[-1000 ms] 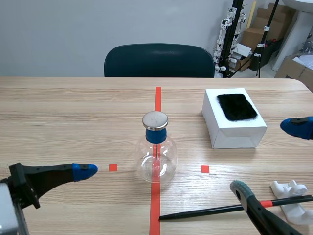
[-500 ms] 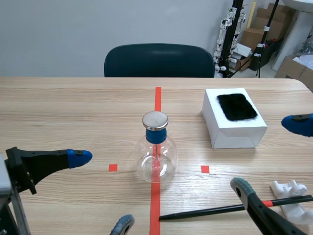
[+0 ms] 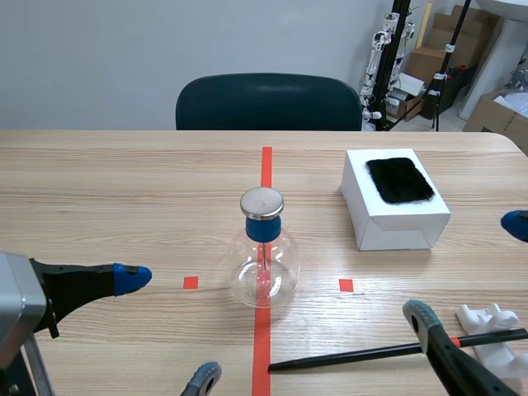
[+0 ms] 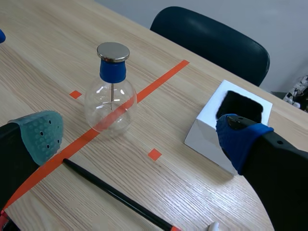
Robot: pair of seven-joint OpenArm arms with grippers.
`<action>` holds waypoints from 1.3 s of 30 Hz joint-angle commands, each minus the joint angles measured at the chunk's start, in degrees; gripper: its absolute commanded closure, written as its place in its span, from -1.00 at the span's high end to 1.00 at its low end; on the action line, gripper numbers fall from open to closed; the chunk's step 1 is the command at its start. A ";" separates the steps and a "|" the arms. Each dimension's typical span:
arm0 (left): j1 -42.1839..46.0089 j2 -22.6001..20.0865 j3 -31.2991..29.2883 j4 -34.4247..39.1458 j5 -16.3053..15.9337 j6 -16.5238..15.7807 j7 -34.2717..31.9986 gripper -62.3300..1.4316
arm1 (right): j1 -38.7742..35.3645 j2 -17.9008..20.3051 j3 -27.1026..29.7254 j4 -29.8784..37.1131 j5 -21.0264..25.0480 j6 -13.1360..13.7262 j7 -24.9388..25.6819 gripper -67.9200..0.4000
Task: Do the electroscope experiment. return to the home posture
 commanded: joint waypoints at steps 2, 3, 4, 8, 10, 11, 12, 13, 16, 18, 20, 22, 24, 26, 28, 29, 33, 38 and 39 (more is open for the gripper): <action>0.15 0.22 -0.17 0.39 -0.39 -0.13 -1.05 1.00 | -0.26 0.44 0.72 0.22 0.48 -0.07 0.87 1.00; 0.15 0.22 -0.17 0.07 -0.39 -0.13 -1.05 1.00 | -0.24 0.46 0.72 0.22 0.48 -0.07 0.87 1.00; 0.15 0.22 -0.17 -0.39 -0.39 -0.13 -1.20 1.00 | -0.22 0.46 0.72 0.22 0.48 -0.07 0.85 1.00; 0.13 0.22 -0.33 -4.22 -0.42 -0.13 -5.97 1.00 | -0.20 0.46 0.72 0.22 0.48 -0.07 0.85 1.00; 0.11 0.24 -1.22 -6.58 -0.83 -0.11 -9.38 1.00 | -0.20 0.46 0.72 0.22 0.48 -0.07 0.85 1.00; -0.02 0.24 -1.95 -7.63 -1.88 -0.13 -10.43 1.00 | -0.20 0.46 0.72 0.22 0.48 -0.07 0.85 1.00; -0.07 0.22 -2.78 -8.55 -3.23 -0.13 -10.75 1.00 | -0.17 0.46 0.72 0.22 0.48 -0.07 0.87 1.00; -0.33 0.22 -3.72 -9.38 -4.74 -0.13 -10.91 1.00 | -0.17 0.46 0.72 0.22 0.48 -0.07 0.87 1.00; -0.35 0.22 -6.88 -11.04 -6.80 -0.20 -11.61 1.00 | -0.17 0.46 0.72 0.22 0.48 -0.07 0.85 1.00; -0.33 0.22 -8.74 -11.30 -6.78 -0.17 -11.52 1.00 | -0.17 0.46 0.72 0.22 0.48 -0.07 0.85 1.00; -0.33 -0.13 -10.19 -11.30 -6.78 -0.22 -11.52 1.00 | -0.17 0.46 0.72 0.22 0.48 -0.07 0.85 1.00; -0.33 -1.03 -11.02 -11.30 -6.75 -0.74 -11.56 1.00 | -0.17 0.46 0.72 0.22 0.48 -0.07 0.85 1.00; -0.33 -2.12 -11.23 -11.30 -6.78 -0.83 -11.54 1.00 | -0.17 0.46 0.72 0.22 0.48 -0.07 0.87 1.00; -0.22 -3.13 -11.21 -11.30 -6.78 -1.18 -11.52 1.00 | -0.17 0.46 0.72 0.22 0.50 -0.07 0.90 1.00; -0.13 -4.17 -11.21 -11.23 -6.78 -2.71 -11.50 1.00 | -0.17 0.46 0.72 0.22 0.50 -0.07 0.87 1.00; -0.11 -4.70 -11.21 -11.23 -6.80 -3.89 -11.52 1.00 | -0.17 0.46 0.72 0.22 0.50 -0.07 0.90 1.00; 0.17 -6.67 -11.21 -10.40 -6.95 -4.90 -11.41 1.00 | -0.17 0.46 0.72 0.22 0.50 -0.07 0.87 1.00; 1.79 -8.20 -11.19 -9.16 -9.42 -5.14 -11.32 1.00 | -0.17 0.46 0.72 0.22 0.50 -0.07 0.87 1.00; 2.12 -8.37 -11.19 -8.87 -9.38 -5.11 -11.32 1.00 | -0.17 0.46 0.72 0.22 0.50 -0.07 0.87 1.00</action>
